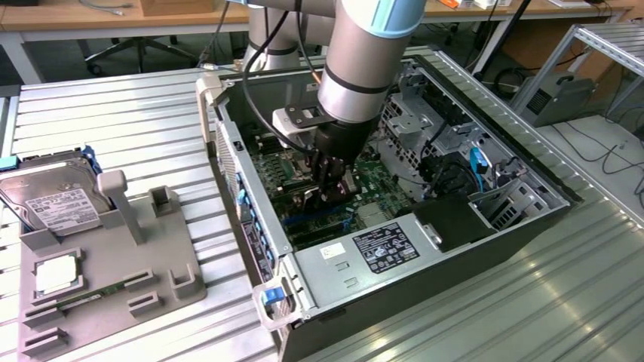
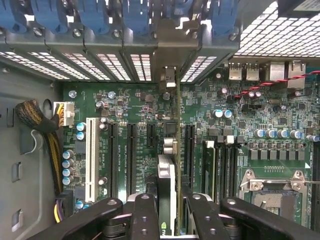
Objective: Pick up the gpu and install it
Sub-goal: 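Insert the gpu into the slot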
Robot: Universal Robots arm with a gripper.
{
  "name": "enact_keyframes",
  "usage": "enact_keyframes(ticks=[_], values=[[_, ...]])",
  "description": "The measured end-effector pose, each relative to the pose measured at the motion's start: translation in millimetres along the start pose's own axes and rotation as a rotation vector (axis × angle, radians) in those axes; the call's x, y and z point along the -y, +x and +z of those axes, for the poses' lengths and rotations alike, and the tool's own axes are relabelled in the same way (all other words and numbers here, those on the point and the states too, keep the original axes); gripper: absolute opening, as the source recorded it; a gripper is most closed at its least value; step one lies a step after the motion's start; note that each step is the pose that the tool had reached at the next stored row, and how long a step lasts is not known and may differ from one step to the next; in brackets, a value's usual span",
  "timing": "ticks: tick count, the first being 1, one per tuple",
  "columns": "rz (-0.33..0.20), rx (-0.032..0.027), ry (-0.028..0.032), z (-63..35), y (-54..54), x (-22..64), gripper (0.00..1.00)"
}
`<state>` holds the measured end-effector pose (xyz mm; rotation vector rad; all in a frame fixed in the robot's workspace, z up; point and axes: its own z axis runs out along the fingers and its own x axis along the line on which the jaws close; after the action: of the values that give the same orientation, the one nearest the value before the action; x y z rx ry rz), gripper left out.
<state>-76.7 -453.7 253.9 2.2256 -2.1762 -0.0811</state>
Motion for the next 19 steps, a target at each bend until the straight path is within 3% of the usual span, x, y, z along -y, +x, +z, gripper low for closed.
enact_keyframes(ticks=[2,19], values=[[0.000,0.0039,0.0001,0.0,-0.1,0.0,0.27],[-0.011,0.0091,0.0000,0.5,1.0,-0.6,0.27]])
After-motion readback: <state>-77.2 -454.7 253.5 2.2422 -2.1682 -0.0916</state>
